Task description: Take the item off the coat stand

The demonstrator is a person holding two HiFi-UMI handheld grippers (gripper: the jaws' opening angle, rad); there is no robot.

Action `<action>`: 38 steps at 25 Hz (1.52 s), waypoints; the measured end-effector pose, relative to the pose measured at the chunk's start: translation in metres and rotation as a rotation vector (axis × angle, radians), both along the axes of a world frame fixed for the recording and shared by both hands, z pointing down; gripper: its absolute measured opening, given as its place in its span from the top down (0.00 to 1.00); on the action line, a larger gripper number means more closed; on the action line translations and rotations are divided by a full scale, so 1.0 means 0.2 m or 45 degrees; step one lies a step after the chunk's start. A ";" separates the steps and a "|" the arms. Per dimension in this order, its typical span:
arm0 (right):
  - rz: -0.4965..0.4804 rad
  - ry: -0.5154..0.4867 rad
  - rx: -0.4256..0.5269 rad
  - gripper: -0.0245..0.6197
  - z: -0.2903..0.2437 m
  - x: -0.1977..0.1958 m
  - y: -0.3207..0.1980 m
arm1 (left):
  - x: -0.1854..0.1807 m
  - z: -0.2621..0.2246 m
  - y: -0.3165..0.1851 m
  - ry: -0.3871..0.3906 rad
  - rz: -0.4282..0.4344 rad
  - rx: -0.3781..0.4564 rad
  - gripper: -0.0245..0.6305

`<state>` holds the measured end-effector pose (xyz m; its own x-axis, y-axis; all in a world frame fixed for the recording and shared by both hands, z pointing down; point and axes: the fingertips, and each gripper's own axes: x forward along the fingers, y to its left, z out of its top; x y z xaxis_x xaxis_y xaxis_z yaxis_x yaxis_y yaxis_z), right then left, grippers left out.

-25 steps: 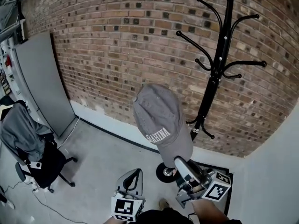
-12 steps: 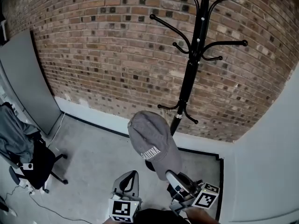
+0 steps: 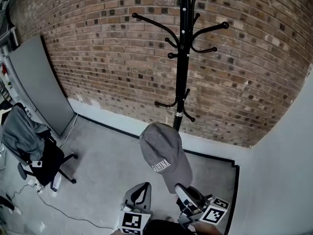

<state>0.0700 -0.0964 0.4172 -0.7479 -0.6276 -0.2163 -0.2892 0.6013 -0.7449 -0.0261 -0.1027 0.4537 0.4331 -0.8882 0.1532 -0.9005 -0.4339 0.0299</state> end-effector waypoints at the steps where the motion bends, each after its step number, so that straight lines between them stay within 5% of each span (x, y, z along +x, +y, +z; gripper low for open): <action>1: -0.008 -0.001 -0.003 0.91 0.01 0.05 0.03 | 0.04 0.01 0.04 -0.005 -0.011 -0.008 0.91; 10: -0.083 -0.040 0.006 0.91 0.08 0.35 0.27 | 0.32 0.10 0.35 -0.055 -0.090 -0.053 0.91; 18: -0.024 -0.073 0.008 0.91 0.15 0.50 0.42 | 0.42 0.12 0.45 -0.075 -0.063 -0.030 0.91; 38: -0.010 0.072 -0.048 0.91 0.33 0.48 0.51 | 0.42 0.19 0.53 -0.069 -0.075 -0.100 0.91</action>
